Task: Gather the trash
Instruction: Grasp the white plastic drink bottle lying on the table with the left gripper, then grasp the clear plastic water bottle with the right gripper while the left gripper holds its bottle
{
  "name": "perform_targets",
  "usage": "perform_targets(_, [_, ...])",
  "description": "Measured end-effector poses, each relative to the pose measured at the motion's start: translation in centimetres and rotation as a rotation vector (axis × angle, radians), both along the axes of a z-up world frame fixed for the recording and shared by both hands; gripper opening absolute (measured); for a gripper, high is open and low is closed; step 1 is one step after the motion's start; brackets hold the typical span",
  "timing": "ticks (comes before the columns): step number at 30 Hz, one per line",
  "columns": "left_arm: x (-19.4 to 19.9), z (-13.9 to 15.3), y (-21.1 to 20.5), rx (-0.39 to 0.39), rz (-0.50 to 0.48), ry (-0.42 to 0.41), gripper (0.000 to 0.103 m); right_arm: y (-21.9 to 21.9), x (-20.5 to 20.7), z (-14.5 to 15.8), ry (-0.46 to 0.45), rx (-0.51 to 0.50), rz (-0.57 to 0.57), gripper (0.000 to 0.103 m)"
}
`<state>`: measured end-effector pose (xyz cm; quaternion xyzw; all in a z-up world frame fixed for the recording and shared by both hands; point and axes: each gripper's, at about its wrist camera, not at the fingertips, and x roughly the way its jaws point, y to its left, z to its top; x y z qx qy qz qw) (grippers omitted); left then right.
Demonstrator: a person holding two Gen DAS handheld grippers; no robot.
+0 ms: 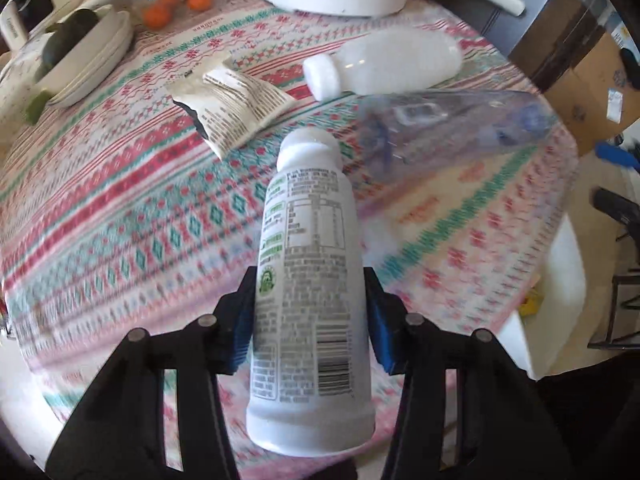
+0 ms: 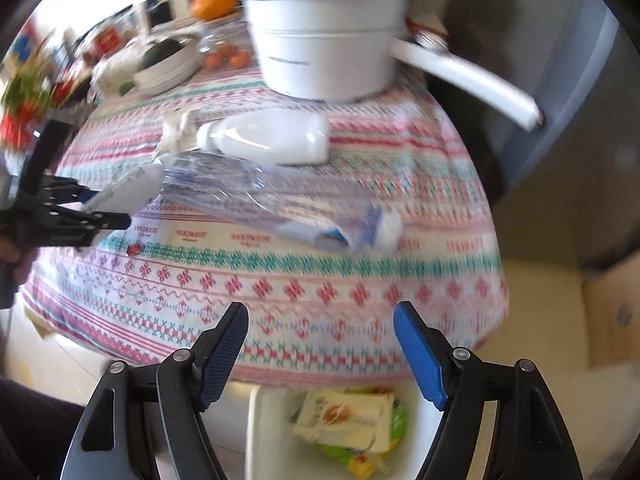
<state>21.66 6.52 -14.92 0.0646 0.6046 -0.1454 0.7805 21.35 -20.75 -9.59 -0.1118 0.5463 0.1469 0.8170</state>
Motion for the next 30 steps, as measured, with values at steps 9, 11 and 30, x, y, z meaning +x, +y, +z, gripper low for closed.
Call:
perform_targets(9, [-4.2,3.1,2.2,-0.104,0.201,-0.043,0.051,7.1,2.8,-1.6,-0.061,-0.193,0.374,0.082])
perform_targets(11, [-5.0,4.0,2.3,-0.133,0.237,-0.059,0.051,8.1,3.5,-2.8,-0.047,-0.247,0.406,0.082])
perform_targets(30, [-6.5,6.1,2.5,-0.233,0.255,-0.131,0.051,11.5,7.1,-5.7,0.207,-0.285,0.465,0.061])
